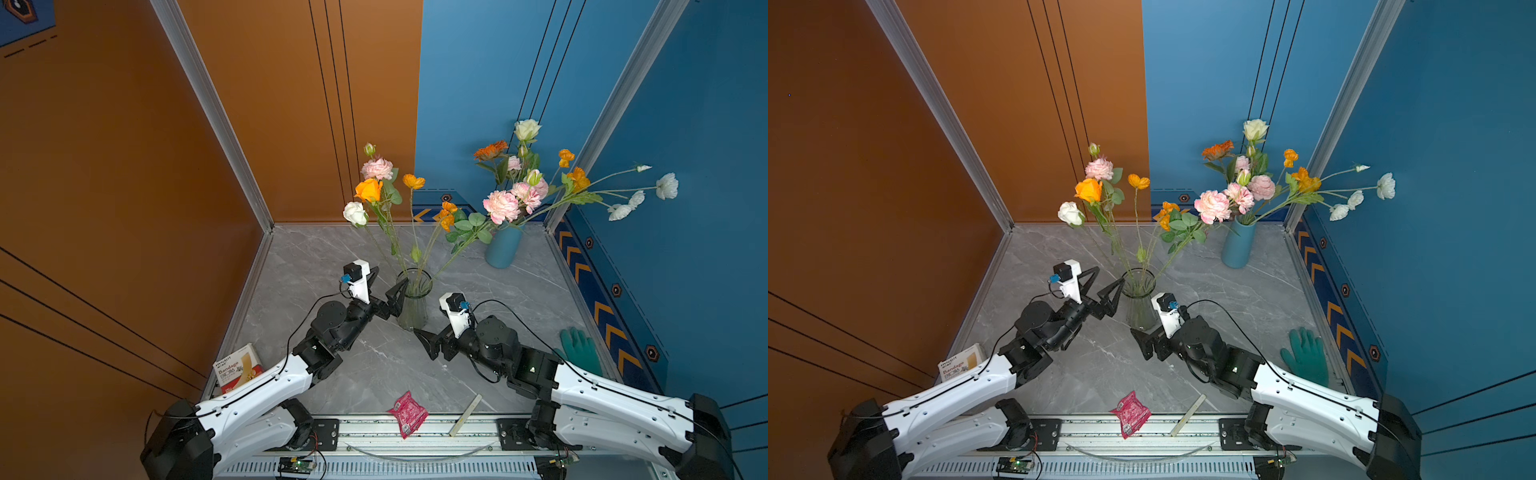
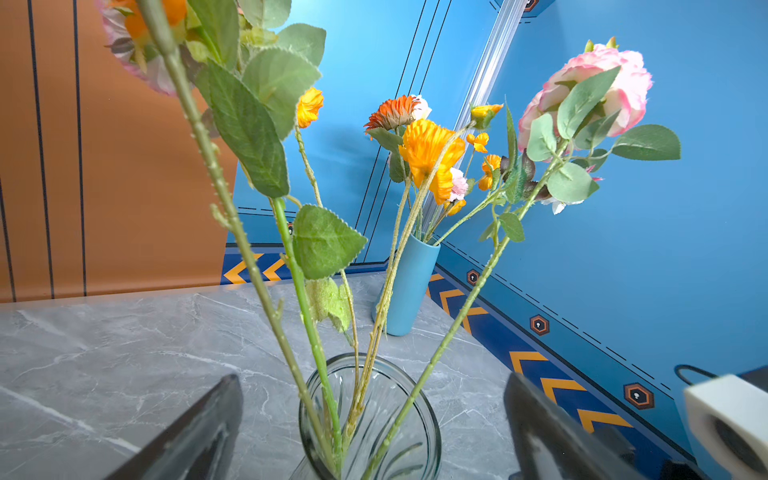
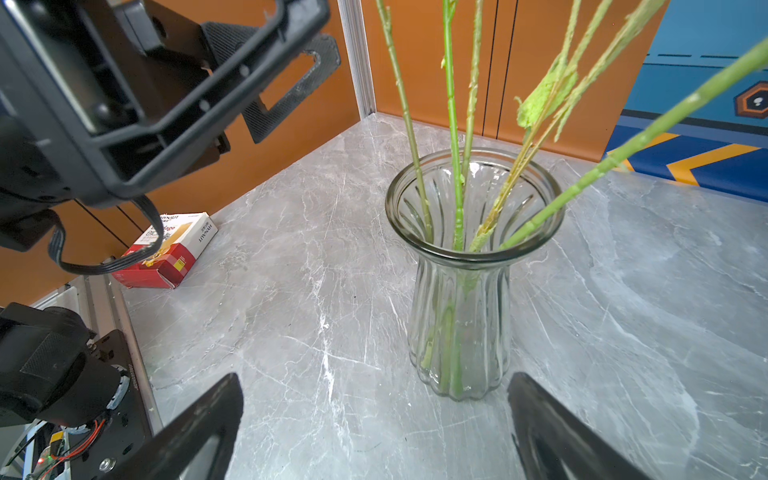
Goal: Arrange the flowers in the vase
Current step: 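Open the left gripper and draw both grippers back from the vase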
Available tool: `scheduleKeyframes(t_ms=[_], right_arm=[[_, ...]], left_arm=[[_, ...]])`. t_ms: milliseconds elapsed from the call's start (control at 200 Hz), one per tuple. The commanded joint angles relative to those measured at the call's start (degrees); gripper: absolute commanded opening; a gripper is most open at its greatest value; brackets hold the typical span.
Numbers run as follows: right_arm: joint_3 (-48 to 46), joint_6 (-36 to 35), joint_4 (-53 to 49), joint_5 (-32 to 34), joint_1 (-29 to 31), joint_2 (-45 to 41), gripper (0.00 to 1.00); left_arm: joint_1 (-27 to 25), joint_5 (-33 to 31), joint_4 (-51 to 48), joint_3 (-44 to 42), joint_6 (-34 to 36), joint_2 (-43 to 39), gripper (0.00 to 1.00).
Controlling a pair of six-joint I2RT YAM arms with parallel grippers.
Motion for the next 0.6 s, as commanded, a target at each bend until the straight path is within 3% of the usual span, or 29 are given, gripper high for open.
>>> scheduleKeyframes(t_ms=[0,415,596], right_arm=[[-0.5,0.8,0.5,0.0,-0.4,-1.4,1.0],[-2.3,3.0,-8.4,5.7,-4.8,-9.9,1.0],[-4.4,3.9,-14.7,7.4,-8.6,-19.6,1.0]], left_arm=[[0.9,2.0,-5.1,-1.3,1.3,-3.1,0.98],[6.5,10.8,-27.4,-3.5,3.9,-18.2,0.98],[8.1,7.2,-37.4,-3.8,5.5,-25.3,0.98]])
